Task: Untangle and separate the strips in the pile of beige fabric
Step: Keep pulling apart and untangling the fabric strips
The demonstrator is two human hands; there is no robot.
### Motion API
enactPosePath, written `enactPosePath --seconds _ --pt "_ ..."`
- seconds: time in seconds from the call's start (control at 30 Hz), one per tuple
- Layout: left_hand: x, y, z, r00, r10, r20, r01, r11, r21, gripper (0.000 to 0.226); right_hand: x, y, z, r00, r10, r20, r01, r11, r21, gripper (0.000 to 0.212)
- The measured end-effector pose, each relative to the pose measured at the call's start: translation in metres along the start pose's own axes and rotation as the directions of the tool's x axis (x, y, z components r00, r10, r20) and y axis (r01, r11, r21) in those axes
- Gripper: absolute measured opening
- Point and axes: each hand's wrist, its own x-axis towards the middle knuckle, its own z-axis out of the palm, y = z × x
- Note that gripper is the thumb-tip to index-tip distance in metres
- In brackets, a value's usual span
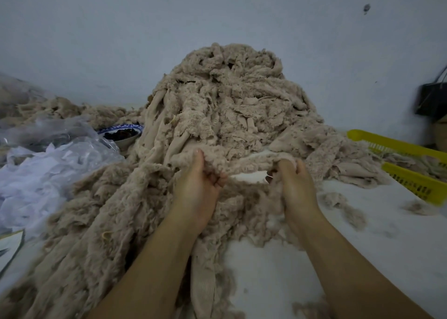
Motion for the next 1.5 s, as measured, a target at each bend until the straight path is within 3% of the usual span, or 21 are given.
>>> enactPosePath --seconds 0.03,0.1,0.13,0.17,0.2,0.27,0.37,0.47,0.57,0.67,0.77,0.93,1.0,1.03,1.1,1.17,1.27,1.33,1.4,1.43,1.5 --pt "-0.003 -0.002 0.001 0.999 0.038 -0.011 -0.034 0.972 0.233 0.047 0.000 -0.003 -0.001 0.999 0.044 0.006 -0.045 0.997 0.064 0.004" --pt "-0.010 -0.004 0.002 0.994 0.102 0.048 -0.108 0.745 0.658 0.062 -0.001 -0.005 0.001 0.998 0.026 0.060 -0.032 0.994 0.107 0.010" --pt "-0.010 -0.006 0.000 0.986 0.116 0.121 -0.167 0.631 0.757 0.076 -0.002 -0.004 0.003 0.996 -0.018 0.092 0.015 0.999 0.042 0.008" --pt "-0.009 -0.009 -0.002 0.973 0.087 0.215 -0.225 0.577 0.785 0.078 -0.003 -0.003 0.005 0.989 -0.047 0.143 0.055 0.997 -0.053 0.012" --pt "-0.007 -0.012 -0.003 0.951 0.050 0.304 -0.278 0.565 0.777 0.066 -0.005 -0.001 0.008 0.980 -0.059 0.192 0.084 0.988 -0.126 0.012" --pt "-0.007 -0.016 -0.004 0.938 0.008 0.346 -0.293 0.550 0.782 0.033 -0.008 0.003 0.010 0.961 -0.064 0.268 0.111 0.980 -0.163 0.017" --pt "-0.006 -0.014 -0.007 0.971 0.067 0.229 -0.215 0.667 0.713 0.011 -0.006 0.004 0.007 0.951 -0.063 0.303 0.125 0.974 -0.190 0.016" --pt "-0.004 -0.007 -0.004 1.000 0.015 0.019 -0.022 0.898 0.440 0.024 -0.005 0.004 0.005 0.927 -0.055 0.372 0.166 0.947 -0.274 0.021" --pt "-0.003 -0.004 -0.003 0.996 -0.023 0.087 0.008 0.985 0.172 0.035 -0.005 0.007 0.008 0.933 -0.020 0.360 0.147 0.933 -0.328 0.028" --pt "-0.004 -0.003 -0.002 0.984 -0.106 0.141 0.112 0.993 -0.032 0.031 0.000 0.006 0.008 0.958 0.025 0.284 0.080 0.932 -0.352 0.023" --pt "-0.002 0.001 0.001 0.975 -0.168 0.146 0.182 0.979 -0.092 0.015 0.007 0.004 0.005 0.982 0.041 0.184 0.020 0.948 -0.317 0.023" --pt "0.004 -0.002 0.002 0.987 -0.142 0.071 0.149 0.983 -0.106 0.021 0.013 0.009 0.009 0.959 0.274 0.069 -0.281 0.952 0.119 0.026" --pt "0.008 0.008 -0.008 0.996 -0.089 -0.028 0.082 0.977 -0.199 0.041 0.020 0.005 -0.007 0.945 0.326 -0.001 -0.310 0.899 0.308 0.032" --pt "0.011 0.013 -0.013 0.996 -0.059 -0.061 0.041 0.965 -0.260 0.048 0.024 0.005 -0.016 0.943 0.329 -0.052 -0.296 0.900 0.319 0.032" --pt "0.011 0.019 -0.016 0.998 -0.016 -0.062 -0.006 0.943 -0.333 0.046 0.026 0.010 -0.023 0.961 0.260 -0.094 -0.249 0.961 0.118 0.030" --pt "0.007 0.014 -0.007 1.000 -0.008 0.020 0.014 0.938 -0.347 0.037 0.018 0.012 -0.009 0.986 0.160 0.044 -0.150 0.974 -0.169 0.036" --pt "0.004 0.003 -0.003 0.999 -0.032 0.031 0.040 0.940 -0.338 0.048 0.000 0.018 0.016 0.950 0.088 0.300 0.079 0.862 -0.500 0.068" --pt "0.004 0.002 -0.006 0.997 -0.034 0.064 0.055 0.934 -0.352 0.044 -0.002 0.018 0.018 0.975 0.032 0.221 0.085 0.863 -0.497 0.075" --pt "0.005 0.001 -0.006 0.997 -0.041 0.061 0.058 0.945 -0.321 0.041 -0.001 0.013 0.011 1.000 0.010 0.028 0.000 0.940 -0.342 0.064" --pt "0.005 -0.001 -0.005 0.997 -0.041 0.064 0.058 0.956 -0.288 0.039 0.000 0.012 0.008 0.999 -0.040 -0.020 0.032 0.957 -0.289 0.057" --pt "0.005 -0.003 -0.001 0.997 -0.025 0.076 0.038 0.984 -0.176 0.030 -0.001 0.010 0.006 0.986 -0.162 0.045 0.168 0.944 -0.284 0.041"
